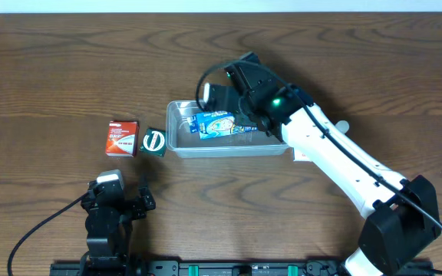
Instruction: Pack container
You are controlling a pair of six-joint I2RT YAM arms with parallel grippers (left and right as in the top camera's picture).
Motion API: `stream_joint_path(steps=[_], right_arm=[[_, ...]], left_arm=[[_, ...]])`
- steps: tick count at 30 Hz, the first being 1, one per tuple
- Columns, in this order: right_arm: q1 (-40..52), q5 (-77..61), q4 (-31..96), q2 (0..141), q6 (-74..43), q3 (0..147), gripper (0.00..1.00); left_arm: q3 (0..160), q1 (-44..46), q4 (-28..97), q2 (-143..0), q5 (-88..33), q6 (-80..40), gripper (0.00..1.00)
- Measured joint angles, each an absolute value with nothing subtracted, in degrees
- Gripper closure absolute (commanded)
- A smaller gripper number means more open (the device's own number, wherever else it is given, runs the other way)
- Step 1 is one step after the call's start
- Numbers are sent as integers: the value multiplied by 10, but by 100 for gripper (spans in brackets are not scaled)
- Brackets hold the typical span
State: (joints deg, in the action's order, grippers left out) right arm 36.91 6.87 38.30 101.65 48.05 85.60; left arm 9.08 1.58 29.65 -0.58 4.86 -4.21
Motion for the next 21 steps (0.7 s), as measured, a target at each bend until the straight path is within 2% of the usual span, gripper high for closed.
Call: stream_joint_path(steps=[4,10,18,21], right_arm=[[373,-15,320,1016,371,856,76],[386,-97,253,1028,243,857,72],[410,-113,200,1130,183,857,73],[407,-105,193,1145,164,858,77]], left_arm=[[91,16,296,-6,49,-42,2],[91,16,296,-6,49,-42,2],[91,16,296,-6,49,-42,2],[91,16,296,-6,49,-42,2]])
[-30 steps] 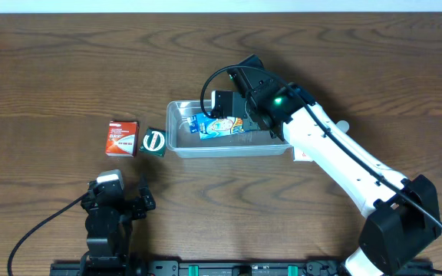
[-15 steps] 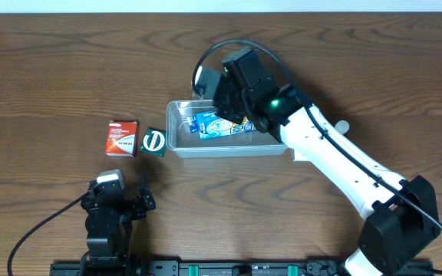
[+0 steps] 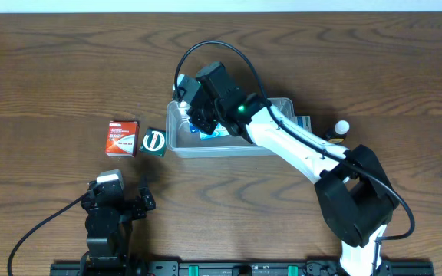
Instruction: Pack container
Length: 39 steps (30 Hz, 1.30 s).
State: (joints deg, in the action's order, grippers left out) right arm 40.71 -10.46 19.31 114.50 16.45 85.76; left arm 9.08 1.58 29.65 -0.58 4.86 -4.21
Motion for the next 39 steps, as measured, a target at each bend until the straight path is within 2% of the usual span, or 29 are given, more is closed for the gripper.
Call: stream_joint_path(steps=[12,24,34,39], right_arm=[[407,-94,326,1127,138,873,83],[455,40,354,1105,120,872,83],[463,102,402,1079,46,865,87],[462,135,410,1078,12,864,79]], left_arm=[[91,16,296,-6,49,-42,2],[91,16,296,-6,49,-42,2],[91,16,296,-6,49,-42,2],[91,16,296,-6,49,-42,2]])
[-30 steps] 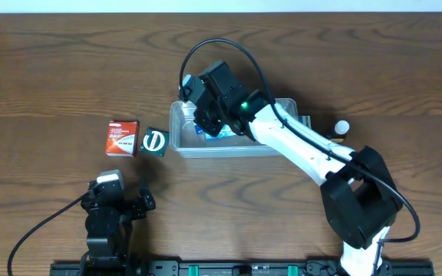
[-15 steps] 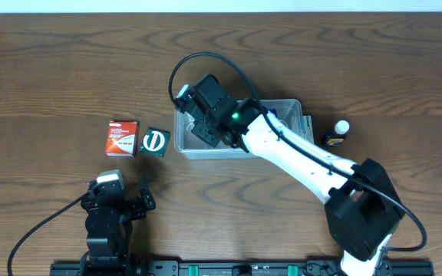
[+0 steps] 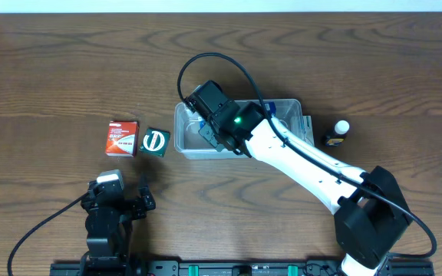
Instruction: Pack container
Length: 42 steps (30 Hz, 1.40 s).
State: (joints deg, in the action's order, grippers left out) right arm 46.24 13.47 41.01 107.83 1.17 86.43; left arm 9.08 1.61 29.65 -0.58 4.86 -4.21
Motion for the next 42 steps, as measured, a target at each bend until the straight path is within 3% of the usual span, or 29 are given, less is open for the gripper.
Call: stream_joint_path(steps=[8,17,30,42], right_arm=[[417,190,366,1078,-20,864,79],[330,87,393,1078,-36,862,83],[394,39,513,1077,-40,853,85],[424,10,394,1049,-43,852,76]], left_arm=[[91,16,296,-6,49,-42,2],[91,16,296,-6,49,-42,2],[91,16,296,-6,49,-42,2],[91,16,296,-6,49,-42,2]])
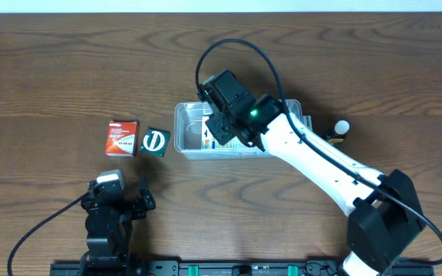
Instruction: Pack container
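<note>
The clear plastic container (190, 149) lies mid-table in the overhead view. A blue-and-white packet (209, 138) shows inside its left half, partly under the arm. My right gripper (219, 129) hangs over that part of the container, close to the packet; its fingers are hidden by the wrist, so its state is unclear. A red box (121, 138) and a dark green box with a white ring (154, 142) rest on the table left of the container. My left gripper (146, 201) stays folded at the front edge, far from everything.
A small dark bottle with a white cap (338, 133) stands right of the container. A pale flat item (307, 123) peeks out at the container's right end. The right arm (321, 165) stretches diagonally from the front right corner across to the container.
The right wrist has shifted slightly to the right and back over the container. The blue-and-white packet now shows beside it in the left half. Container, boxes and left arm are unchanged.
First the right gripper was at the container's back edge with the blue packet lying flat inside. Then it reached over the container's left part. By the following moment the container had shifted slightly right. Now the gripper still hovers over it, the packet beside it.
</note>
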You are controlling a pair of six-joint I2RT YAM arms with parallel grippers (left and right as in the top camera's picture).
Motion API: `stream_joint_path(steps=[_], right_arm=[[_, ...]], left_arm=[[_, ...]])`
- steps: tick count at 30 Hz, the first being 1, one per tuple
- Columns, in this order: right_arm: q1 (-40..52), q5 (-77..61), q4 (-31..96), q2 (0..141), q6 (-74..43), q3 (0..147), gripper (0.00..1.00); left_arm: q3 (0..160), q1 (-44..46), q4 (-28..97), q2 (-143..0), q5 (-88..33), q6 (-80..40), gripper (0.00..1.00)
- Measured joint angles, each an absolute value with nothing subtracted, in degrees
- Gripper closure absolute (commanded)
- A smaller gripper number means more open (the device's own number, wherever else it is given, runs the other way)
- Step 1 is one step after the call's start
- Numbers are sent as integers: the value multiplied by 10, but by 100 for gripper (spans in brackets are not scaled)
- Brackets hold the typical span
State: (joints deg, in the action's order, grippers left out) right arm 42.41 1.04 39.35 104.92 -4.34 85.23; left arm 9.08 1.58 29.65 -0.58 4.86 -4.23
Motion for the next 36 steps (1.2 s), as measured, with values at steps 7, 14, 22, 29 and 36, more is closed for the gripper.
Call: stream_joint_path(steps=[7,14,22,29,36], right_arm=[[424,-62,324,1074,-57,852,77],[424,-99,274,1147,-80,852,78],[424,-112,268,1188,-88,852,77],[400,-102,306,1195,-88,852,81],[373,-105,330,1198,-85,852,82]], left_arm=[[91,16,296,-6,49,-42,2],[91,16,296,-6,49,-42,2],[91,16,296,-6,49,-42,2],[91,16,296,-6,49,-42,2],[91,16,296,-6,49,-42,2]])
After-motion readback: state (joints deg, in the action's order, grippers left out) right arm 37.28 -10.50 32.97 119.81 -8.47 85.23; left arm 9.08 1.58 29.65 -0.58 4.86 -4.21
